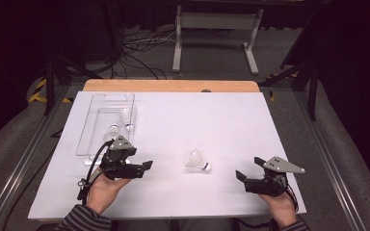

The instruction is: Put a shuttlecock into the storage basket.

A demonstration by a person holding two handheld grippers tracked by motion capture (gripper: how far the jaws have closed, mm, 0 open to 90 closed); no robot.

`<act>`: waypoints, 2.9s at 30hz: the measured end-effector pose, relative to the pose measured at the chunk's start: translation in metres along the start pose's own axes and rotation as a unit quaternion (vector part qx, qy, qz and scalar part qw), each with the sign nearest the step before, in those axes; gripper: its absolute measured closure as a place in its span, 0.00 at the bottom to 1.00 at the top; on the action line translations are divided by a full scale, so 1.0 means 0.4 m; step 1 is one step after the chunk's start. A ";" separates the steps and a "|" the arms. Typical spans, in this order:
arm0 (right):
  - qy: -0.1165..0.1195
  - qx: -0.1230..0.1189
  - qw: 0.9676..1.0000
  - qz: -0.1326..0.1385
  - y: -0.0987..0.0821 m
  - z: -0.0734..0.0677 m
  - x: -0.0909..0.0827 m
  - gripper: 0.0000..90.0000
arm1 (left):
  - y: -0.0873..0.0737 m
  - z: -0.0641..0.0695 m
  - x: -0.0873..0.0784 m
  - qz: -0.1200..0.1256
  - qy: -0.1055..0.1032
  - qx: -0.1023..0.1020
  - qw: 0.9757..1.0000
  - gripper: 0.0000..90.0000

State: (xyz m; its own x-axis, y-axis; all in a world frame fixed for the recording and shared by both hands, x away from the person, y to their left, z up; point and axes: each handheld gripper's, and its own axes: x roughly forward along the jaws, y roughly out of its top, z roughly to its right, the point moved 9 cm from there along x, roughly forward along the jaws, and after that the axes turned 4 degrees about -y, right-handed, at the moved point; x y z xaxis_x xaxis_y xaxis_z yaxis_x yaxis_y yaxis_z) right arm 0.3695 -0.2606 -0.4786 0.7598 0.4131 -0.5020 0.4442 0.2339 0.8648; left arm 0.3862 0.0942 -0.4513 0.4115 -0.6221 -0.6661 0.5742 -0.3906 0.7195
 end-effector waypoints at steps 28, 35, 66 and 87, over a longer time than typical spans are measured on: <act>0.000 -0.002 1.000 -0.001 0.000 -0.001 0.001 0.12 | 0.026 0.035 0.043 -0.028 -0.015 0.018 0.999 0.28; 0.001 -0.001 1.000 -0.001 -0.001 -0.001 0.000 0.12 | 0.030 0.045 0.057 -0.036 -0.021 0.019 0.999 0.28; 0.001 0.000 1.000 0.000 0.000 0.000 0.000 0.12 | 0.055 0.083 0.125 -0.077 -0.037 0.043 0.995 0.31; 0.002 -0.001 1.000 -0.001 -0.001 -0.001 0.000 0.12 | 0.073 0.102 0.159 -0.092 -0.044 0.055 0.993 0.34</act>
State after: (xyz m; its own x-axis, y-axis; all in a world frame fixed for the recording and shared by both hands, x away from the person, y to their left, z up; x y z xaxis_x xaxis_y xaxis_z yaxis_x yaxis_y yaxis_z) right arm 0.3693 -0.2604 -0.4788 0.7575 0.4158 -0.5032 0.4446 0.2359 0.8641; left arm 0.4004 0.0156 -0.4645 0.2408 -0.5882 -0.7720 0.5505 -0.5723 0.6078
